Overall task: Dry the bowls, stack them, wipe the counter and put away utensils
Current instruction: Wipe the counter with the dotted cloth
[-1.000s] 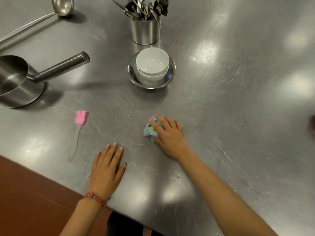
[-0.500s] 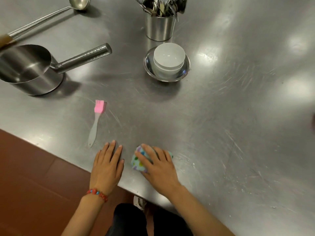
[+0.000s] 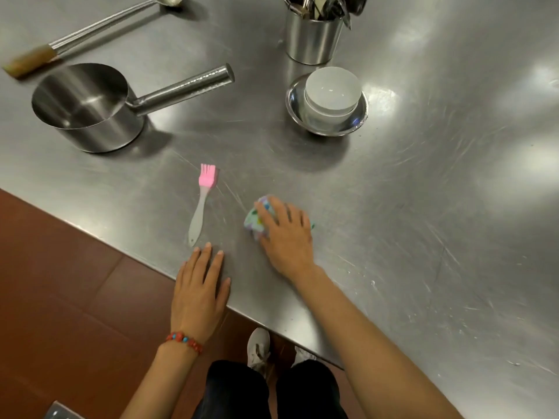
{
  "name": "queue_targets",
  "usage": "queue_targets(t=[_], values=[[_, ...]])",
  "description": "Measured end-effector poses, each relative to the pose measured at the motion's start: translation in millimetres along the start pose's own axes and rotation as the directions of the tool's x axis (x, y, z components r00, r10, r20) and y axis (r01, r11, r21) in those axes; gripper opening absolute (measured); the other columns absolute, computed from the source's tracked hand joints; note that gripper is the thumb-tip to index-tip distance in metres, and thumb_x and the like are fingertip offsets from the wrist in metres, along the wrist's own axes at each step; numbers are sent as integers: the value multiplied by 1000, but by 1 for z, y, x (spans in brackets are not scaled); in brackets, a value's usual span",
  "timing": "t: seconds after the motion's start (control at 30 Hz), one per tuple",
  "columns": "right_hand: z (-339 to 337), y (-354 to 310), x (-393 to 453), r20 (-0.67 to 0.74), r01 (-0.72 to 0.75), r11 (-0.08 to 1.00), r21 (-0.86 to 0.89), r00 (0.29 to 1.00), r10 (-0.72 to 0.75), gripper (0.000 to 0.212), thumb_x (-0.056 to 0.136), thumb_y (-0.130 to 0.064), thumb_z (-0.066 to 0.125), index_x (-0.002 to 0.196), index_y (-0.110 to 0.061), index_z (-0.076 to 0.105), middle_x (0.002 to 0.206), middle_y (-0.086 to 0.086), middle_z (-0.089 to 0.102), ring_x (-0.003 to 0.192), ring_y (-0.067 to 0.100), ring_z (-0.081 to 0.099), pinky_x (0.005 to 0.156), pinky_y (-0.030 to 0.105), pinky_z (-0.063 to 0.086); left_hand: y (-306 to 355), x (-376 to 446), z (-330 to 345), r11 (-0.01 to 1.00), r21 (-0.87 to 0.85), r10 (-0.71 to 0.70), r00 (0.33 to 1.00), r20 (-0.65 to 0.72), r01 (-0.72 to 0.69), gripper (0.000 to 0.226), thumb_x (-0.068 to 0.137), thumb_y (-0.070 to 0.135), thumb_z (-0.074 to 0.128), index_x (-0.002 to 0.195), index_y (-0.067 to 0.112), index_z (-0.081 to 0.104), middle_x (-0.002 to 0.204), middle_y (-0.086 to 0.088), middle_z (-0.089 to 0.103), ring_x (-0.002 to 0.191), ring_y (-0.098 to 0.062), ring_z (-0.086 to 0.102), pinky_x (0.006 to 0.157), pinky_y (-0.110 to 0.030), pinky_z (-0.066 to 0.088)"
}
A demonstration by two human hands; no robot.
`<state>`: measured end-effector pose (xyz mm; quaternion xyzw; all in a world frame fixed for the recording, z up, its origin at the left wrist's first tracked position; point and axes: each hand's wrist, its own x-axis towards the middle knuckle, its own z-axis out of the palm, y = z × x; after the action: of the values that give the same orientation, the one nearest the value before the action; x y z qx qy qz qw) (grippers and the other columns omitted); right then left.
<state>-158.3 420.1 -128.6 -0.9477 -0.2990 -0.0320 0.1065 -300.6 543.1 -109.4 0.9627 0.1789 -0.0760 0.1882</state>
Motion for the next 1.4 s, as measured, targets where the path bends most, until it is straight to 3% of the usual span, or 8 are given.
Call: queue_targets(t=[0.2, 0.4, 0.73, 0.9, 1.03, 1.17, 1.27, 1.4], values=[[5, -19, -17, 64, 288, 956, 50, 955, -291, 56, 77, -49, 51, 129, -28, 50, 132, 1, 55, 107, 24, 52, 87, 33, 40, -17, -3, 1, 1000, 14, -20, 999, 25, 20, 74, 94, 51, 11, 123, -3, 53, 131, -26, 51, 121, -43, 47, 100, -54, 36], [6, -10, 64, 134, -55, 998, 40, 990, 49, 56, 90, -38, 47, 141, -27, 29, 149, 2, 29, 125, 27, 35, 101, 38, 24, -15, -3, 0, 999, 41, -3, 1000, 31, 2, 75, 94, 51, 9, 124, -3, 52, 131, -26, 51, 122, -44, 47, 100, -55, 37], [0, -10, -87, 0, 55, 997, -49, 998, -56, 68, 66, -46, 69, 127, -29, 46, 132, 0, 53, 105, 21, 45, 85, 33, 47, 8, -1, -4, 994, -2, 105, 994, 36, -105, 70, 92, 48, 20, 120, -5, 55, 129, -29, 51, 119, -48, 47, 96, -61, 40], [-23, 58, -111, -46, -303, 952, -43, 952, 301, 63, 68, -39, 73, 126, -24, 53, 127, 8, 58, 101, 30, 60, 84, 38, 48, 54, 8, 0, 961, 33, 273, 960, 62, -275, 58, 92, 39, 27, 114, -3, 61, 123, -28, 57, 112, -48, 53, 88, -60, 45], [-48, 132, -147, -85, -632, 775, -5, 772, 629, 54, 85, -33, 58, 135, -22, 42, 140, 13, 44, 114, 37, 48, 94, 43, 37, 77, 14, 14, 926, 88, 357, 927, 116, -367, 54, 89, 37, 31, 116, 1, 61, 125, -25, 57, 113, -45, 54, 89, -60, 44], [-49, 124, -146, -105, -779, 627, 30, 621, 777, 54, 86, -31, 56, 137, -22, 40, 145, 13, 38, 117, 36, 44, 97, 42, 31, 85, 14, 24, 913, 114, 367, 911, 191, -392, 57, 90, 40, 28, 117, 3, 60, 126, -23, 57, 114, -45, 54, 90, -60, 43], [-41, 73, -157, -148, -652, 758, 17, 748, 646, 57, 73, -33, 71, 126, -20, 53, 131, 12, 54, 103, 35, 55, 85, 43, 45, 84, 13, 24, 916, 114, 360, 913, 192, -385, 69, 95, 46, 10, 119, 3, 59, 128, -23, 56, 116, -45, 52, 91, -60, 41], [-31, 43, -192, -64, -390, 918, -65, 920, 386, 66, 64, -45, 72, 125, -29, 51, 130, 2, 56, 106, 23, 45, 85, 33, 46, 90, 11, 25, 925, 112, 337, 921, 196, -363, 60, 87, 41, 28, 118, 1, 59, 128, -26, 54, 117, -47, 50, 92, -63, 39]])
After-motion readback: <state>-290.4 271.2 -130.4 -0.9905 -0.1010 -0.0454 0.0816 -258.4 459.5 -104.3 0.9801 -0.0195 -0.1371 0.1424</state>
